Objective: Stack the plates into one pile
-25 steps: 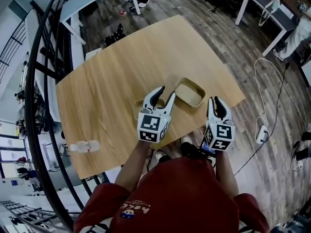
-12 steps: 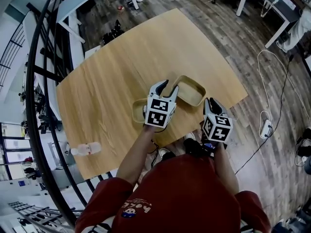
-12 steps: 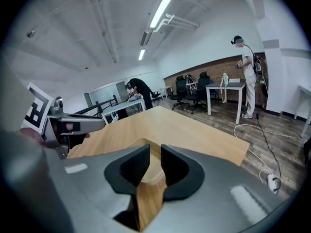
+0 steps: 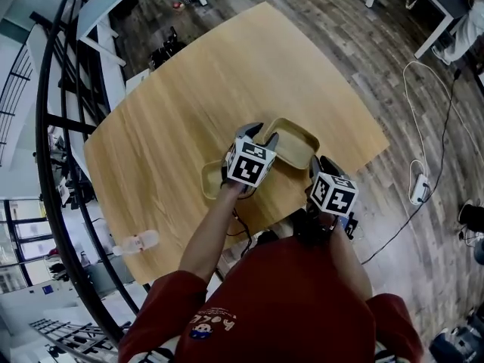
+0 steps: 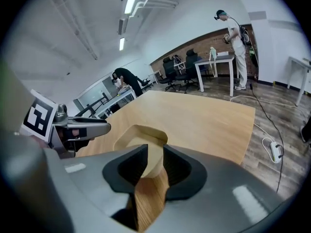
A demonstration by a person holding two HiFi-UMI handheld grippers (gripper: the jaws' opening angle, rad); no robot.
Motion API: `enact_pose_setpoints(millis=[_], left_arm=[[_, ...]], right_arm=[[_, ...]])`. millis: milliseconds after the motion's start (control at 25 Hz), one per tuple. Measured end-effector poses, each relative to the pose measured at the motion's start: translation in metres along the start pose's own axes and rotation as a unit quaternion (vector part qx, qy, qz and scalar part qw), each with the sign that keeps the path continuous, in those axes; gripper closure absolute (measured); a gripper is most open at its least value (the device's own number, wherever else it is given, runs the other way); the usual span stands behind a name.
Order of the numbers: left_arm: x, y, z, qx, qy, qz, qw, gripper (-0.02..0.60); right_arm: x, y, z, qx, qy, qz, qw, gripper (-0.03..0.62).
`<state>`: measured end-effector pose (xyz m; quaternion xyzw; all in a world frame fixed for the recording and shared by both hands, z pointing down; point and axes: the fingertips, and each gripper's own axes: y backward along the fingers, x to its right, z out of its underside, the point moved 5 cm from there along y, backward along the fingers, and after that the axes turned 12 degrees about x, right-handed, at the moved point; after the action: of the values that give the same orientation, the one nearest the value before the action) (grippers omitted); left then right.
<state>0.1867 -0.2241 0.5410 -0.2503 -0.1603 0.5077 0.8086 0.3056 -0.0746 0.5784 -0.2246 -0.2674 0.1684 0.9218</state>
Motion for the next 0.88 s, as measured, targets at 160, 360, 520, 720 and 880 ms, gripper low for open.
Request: enact_pose_setpoints(millis=[160, 360, 520, 720, 880], left_arm=[[-0.004, -0.022, 0.012, -0.045, -0.021, 0.006, 0.9988, 0.414], [-0.008, -0.042, 0.027, -0.09, -0.021, 0.012, 0.9956, 0.411], [-0.012, -0.051, 0.035, -0.119, -0.023, 0.014, 0.9925, 0.41], [-0.007, -0.057, 0.042, -0.147, -0.017, 0.031, 0.9884, 0.42], [-0.002, -0.06, 0.043, -0.153, -0.027, 0.025, 0.9875, 0.52]], right_arm=[[0.005, -0.011, 0.008, -0.02, -0.019, 0.012, 1.0, 0.485], [0.009, -0.022, 0.018, -0.039, -0.017, 0.011, 0.999, 0.485], [0.012, -0.028, 0.02, -0.047, -0.022, 0.009, 0.999, 0.485], [0.013, -0.034, 0.021, -0.056, -0.021, 0.001, 0.998, 0.487], [0.02, -0.034, 0.018, -0.052, -0.015, 0.008, 0.998, 0.516]])
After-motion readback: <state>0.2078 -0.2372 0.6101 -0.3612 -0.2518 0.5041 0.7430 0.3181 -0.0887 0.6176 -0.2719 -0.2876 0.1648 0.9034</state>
